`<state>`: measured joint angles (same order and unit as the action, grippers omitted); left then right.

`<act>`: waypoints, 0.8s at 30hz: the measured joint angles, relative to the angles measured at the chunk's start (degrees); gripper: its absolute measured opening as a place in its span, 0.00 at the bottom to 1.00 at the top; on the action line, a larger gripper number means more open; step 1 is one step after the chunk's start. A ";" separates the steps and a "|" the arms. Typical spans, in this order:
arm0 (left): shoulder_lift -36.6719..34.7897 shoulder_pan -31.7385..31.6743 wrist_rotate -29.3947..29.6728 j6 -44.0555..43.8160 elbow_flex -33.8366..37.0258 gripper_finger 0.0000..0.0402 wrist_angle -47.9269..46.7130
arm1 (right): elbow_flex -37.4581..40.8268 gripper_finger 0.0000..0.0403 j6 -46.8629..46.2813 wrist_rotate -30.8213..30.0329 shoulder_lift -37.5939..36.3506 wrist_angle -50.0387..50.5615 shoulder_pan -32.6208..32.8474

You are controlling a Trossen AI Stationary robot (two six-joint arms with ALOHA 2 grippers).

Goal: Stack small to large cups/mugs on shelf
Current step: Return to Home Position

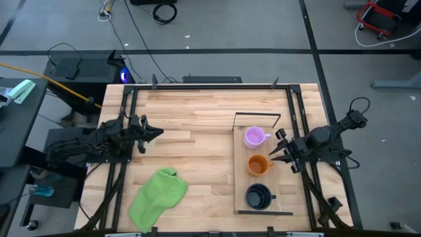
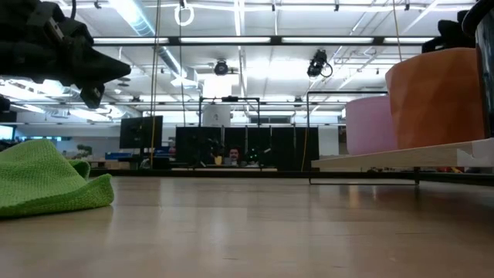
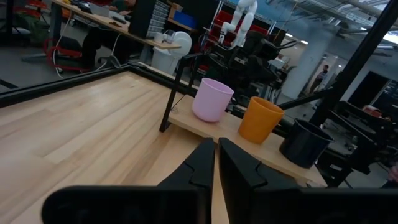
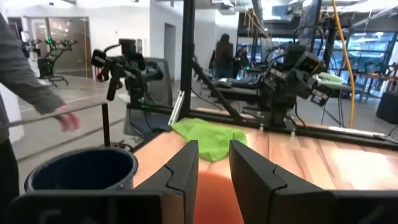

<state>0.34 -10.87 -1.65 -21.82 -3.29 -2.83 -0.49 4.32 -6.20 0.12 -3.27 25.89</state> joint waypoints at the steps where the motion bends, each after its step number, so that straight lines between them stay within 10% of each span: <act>1: 0.00 0.02 0.00 0.00 0.00 0.08 0.00 | 0.00 0.24 0.00 0.01 0.00 0.39 0.00; 24: 0.00 0.00 -0.01 0.04 0.00 0.09 0.04 | 0.00 0.24 -0.24 0.03 0.00 1.03 0.00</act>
<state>0.34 -10.87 -1.66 -21.78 -3.29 -2.79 -0.49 4.08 -6.17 0.12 -2.24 25.89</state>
